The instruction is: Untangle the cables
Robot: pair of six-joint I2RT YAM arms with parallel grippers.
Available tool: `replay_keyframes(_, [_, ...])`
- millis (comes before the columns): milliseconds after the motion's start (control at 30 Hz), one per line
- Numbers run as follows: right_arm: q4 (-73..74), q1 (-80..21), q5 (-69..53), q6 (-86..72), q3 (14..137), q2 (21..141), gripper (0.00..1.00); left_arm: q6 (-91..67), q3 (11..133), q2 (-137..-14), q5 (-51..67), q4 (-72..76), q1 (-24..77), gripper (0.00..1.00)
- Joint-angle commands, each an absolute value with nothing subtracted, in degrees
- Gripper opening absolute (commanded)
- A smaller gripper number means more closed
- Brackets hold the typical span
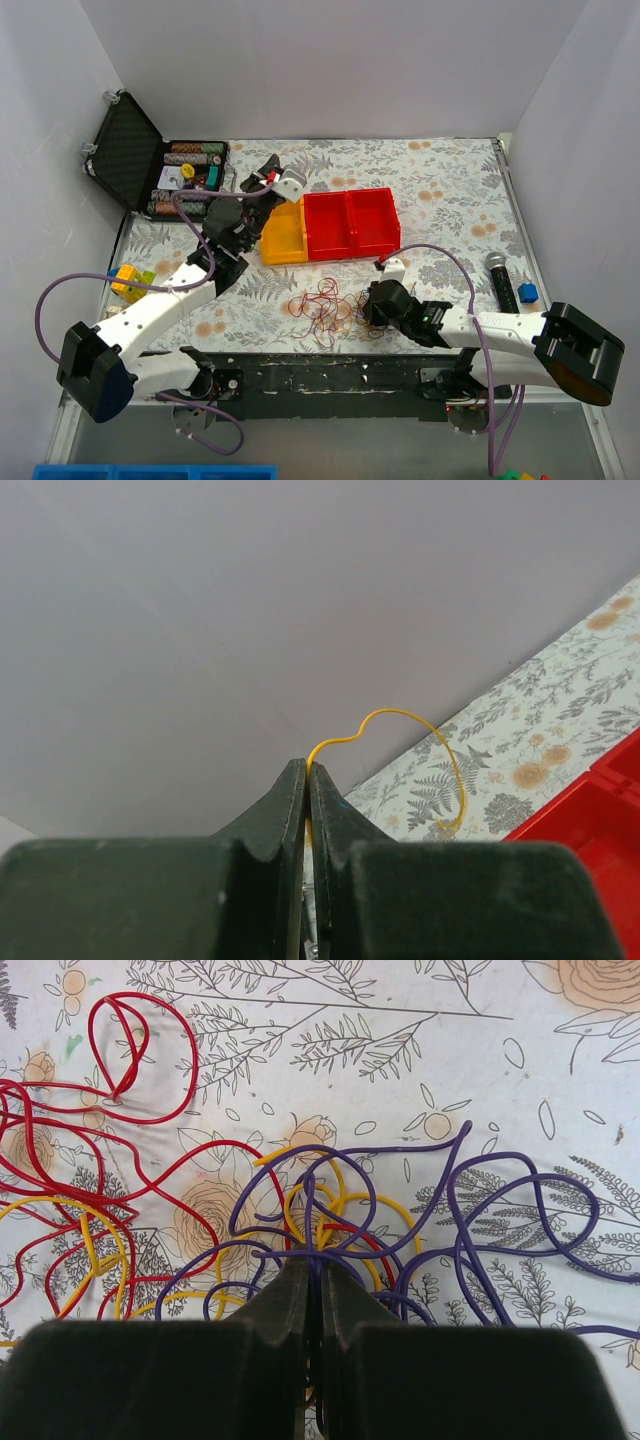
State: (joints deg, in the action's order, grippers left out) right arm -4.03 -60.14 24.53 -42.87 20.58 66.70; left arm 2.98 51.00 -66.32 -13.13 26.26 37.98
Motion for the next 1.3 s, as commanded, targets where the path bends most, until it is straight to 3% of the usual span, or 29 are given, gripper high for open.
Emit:
replay_keyframes(0, [-4.0,-60.4,24.0,-42.3,18.9,66.9,0.01,3.8,49.5,-65.7,-14.8,33.3,36.9,0.00])
replay_keyframes(400, [-4.9,-60.4,23.4,-42.3,18.5,68.6,0.01,1.7,45.2,-64.5,-15.3,33.8,35.5,0.00])
replay_keyframes(900, [-5.8,-60.4,22.7,-42.5,18.3,69.2,0.01,1.6,57.3,-70.5,-12.0,34.4,35.9,0.00])
replay_keyframes(1267, [-5.8,-60.4,22.8,-42.7,18.0,69.0,0.01,-5.4,52.4,-70.0,-14.3,32.6,36.0,0.00])
